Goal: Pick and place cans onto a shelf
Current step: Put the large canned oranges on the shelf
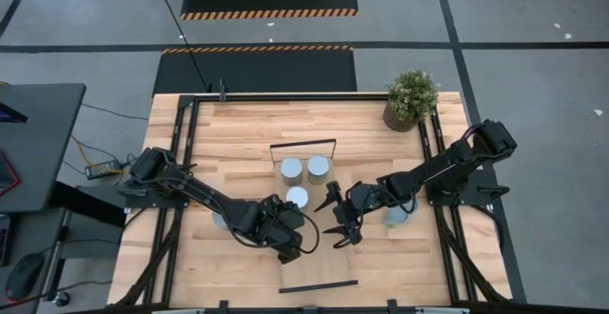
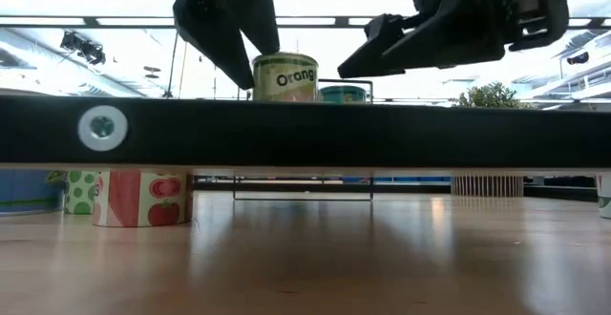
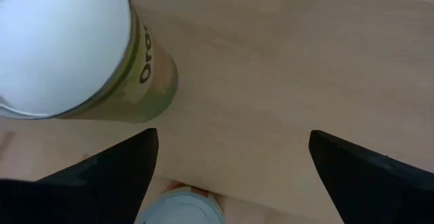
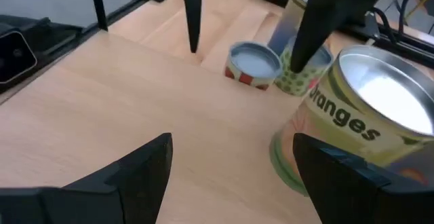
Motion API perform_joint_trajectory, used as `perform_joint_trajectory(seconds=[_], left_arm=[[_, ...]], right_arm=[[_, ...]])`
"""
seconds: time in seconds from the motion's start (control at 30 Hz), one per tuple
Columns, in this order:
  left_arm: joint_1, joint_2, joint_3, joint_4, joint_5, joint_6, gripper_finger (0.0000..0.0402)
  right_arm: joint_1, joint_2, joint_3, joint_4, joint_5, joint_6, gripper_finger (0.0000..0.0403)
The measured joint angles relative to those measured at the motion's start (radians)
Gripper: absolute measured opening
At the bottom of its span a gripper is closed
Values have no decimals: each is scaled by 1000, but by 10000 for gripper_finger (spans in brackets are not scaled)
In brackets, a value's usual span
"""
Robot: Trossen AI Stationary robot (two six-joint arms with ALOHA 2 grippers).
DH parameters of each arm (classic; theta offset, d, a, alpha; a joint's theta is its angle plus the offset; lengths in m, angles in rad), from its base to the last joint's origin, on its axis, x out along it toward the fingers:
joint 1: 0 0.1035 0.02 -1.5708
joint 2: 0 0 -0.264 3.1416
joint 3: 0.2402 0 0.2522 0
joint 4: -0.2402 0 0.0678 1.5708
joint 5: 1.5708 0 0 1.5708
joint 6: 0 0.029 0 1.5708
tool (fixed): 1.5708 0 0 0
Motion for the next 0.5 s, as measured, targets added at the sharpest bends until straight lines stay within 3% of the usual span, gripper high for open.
perform_joint_trajectory(seconds=[0.2,0.5], left_arm=[[-24,15,-8,-102,-112,21,387],[-30,41,-8,-73,-209,125,387]], right_arm=[[-4,13,0,10,56,-6,313],[-13,25,-1,32,150,-8,313]])
